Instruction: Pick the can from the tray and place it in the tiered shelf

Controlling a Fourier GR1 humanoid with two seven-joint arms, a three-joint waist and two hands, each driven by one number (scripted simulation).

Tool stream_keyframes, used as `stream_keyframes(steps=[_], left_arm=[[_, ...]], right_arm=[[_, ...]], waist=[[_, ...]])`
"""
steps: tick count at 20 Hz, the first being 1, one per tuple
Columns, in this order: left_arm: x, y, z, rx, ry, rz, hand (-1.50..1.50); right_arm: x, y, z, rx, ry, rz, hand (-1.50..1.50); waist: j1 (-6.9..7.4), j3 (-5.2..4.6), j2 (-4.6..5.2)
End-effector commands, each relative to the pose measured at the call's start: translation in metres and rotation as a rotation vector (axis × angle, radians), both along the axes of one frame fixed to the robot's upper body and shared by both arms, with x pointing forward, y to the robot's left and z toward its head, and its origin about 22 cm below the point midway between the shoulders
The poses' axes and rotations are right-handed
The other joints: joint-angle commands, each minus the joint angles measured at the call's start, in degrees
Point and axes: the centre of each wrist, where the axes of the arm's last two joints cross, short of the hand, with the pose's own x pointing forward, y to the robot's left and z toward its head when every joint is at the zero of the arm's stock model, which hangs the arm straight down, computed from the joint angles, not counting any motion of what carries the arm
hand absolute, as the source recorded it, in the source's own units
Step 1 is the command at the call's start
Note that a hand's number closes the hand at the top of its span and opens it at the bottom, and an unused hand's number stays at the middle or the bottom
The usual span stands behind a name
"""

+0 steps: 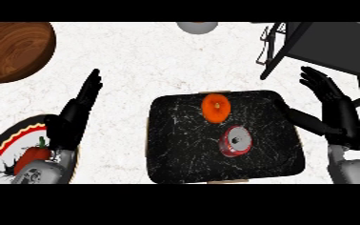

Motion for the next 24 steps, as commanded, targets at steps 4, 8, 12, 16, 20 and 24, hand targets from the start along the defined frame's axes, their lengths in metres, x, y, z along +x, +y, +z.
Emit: stream_keyframes(steps=[4,8,12,16,20,24], left_arm=[[0.010,-0.022,-0.017,0.002,-0.017,-0.050,0.00],[0.017,-0.020,-0.011,0.010,-0.005,-0.058,0.00],[0.017,-0.023,-0.021,0.013,-0.014,-0.045,0.00],[0.017,-0.010,0.000,0.009,-0.008,-0.054,0.00],[0.013,-0.025,-0.014,0.023,-0.018,-0.069,0.00],[0.008,-0.033,-0.015,-0.003,0.001,-0.070,0.00]], right_arm=[[-0.030,-0.019,-0.011,0.169,-0.180,-0.033,-1.50],[-0.034,-0.009,0.017,0.010,-0.001,0.230,-1.50],[-0.031,-0.013,0.075,-0.156,0.045,0.302,-1.50],[-0.040,0.014,0.116,-0.239,0.117,0.337,-1.50],[-0.043,0.029,0.132,-0.407,0.243,0.398,-1.50],[-0.058,0.042,0.161,-0.615,0.381,0.476,-1.50]], waist=[[1.31,0.06,-0.17],[1.32,-0.02,-0.18],[1.20,-0.08,-0.26],[1.85,-0.09,-0.45],[2.08,-0.10,-0.26],[2.09,-0.17,-0.44]])
